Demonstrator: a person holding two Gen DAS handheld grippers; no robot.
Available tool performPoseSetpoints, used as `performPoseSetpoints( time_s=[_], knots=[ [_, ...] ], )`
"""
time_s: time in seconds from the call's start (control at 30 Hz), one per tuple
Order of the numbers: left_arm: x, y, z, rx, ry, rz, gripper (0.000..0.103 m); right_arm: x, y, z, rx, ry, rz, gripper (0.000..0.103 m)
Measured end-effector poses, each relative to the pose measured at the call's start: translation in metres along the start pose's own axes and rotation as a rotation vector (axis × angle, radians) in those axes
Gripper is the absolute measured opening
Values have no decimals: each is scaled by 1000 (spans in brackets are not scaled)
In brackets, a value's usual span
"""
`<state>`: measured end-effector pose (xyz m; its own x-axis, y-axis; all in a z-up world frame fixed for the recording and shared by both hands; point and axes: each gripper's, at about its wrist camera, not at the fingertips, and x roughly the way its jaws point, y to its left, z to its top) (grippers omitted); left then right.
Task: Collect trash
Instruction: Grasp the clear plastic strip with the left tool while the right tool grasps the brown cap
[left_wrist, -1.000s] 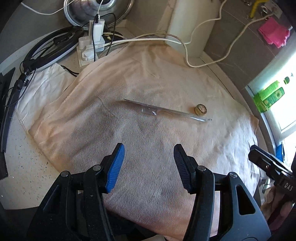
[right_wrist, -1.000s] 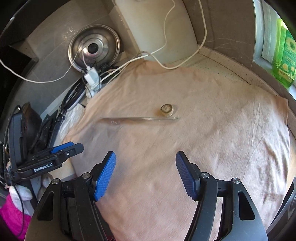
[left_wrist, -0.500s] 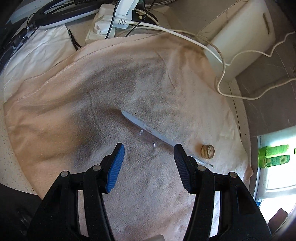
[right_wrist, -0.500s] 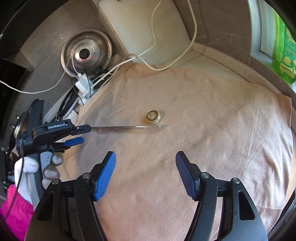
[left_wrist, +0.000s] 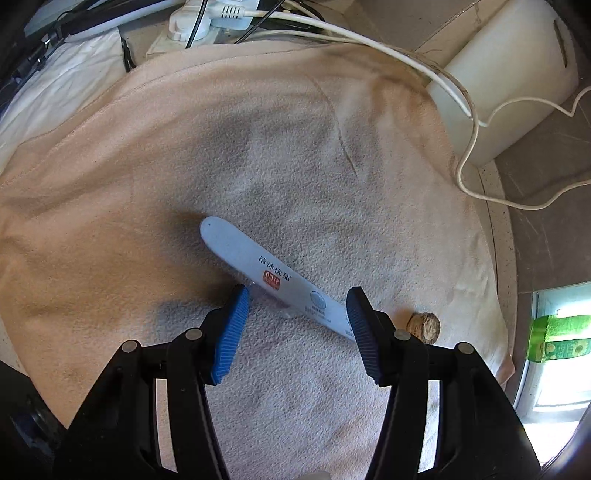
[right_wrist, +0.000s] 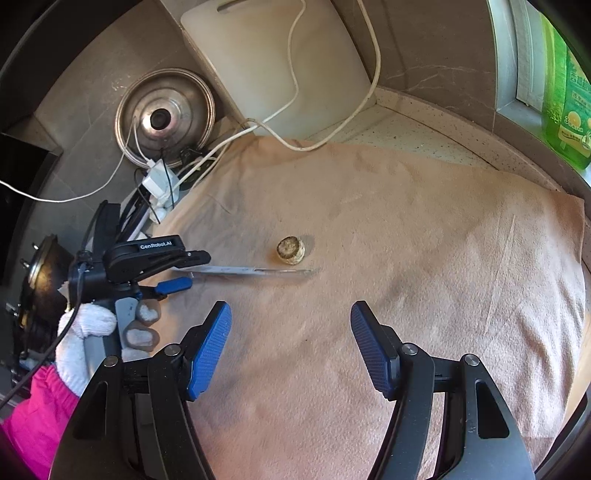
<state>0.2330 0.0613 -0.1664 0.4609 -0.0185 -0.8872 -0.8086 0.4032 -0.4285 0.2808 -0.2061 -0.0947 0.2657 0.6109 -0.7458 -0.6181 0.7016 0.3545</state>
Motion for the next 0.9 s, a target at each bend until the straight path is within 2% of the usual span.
performPoseSetpoints(
  time_s=[0.03, 0.1, 0.33, 0.5, 0.6, 0.7, 0.77, 0.9],
  knots=[
    [1, -2, 0, 10, -6, 8, 56, 2, -1, 2, 0, 1, 2, 67],
    [4, -6, 1, 33, -14, 30, 43, 6, -1, 6, -4, 3, 2, 67],
    [6, -7, 7, 101, -29, 17, 34, 33, -2, 22, -12, 44, 21, 67],
    [12, -13, 17, 238, 5, 8, 34, 62, -3, 32, -44, 79, 6, 67],
    [17, -18, 23, 279, 39, -11, 34, 79, -2, 37, -58, 111, 18, 67],
    [20, -23, 24, 259, 35, -11, 36, 93, 0, 40, -85, 129, 20, 66],
    [22, -24, 20, 236, 30, -12, 44, 99, 2, 43, -109, 139, 11, 66],
    [26, -34, 8, 244, -20, -7, 45, 108, 7, 47, -152, 156, 17, 66]
  ],
)
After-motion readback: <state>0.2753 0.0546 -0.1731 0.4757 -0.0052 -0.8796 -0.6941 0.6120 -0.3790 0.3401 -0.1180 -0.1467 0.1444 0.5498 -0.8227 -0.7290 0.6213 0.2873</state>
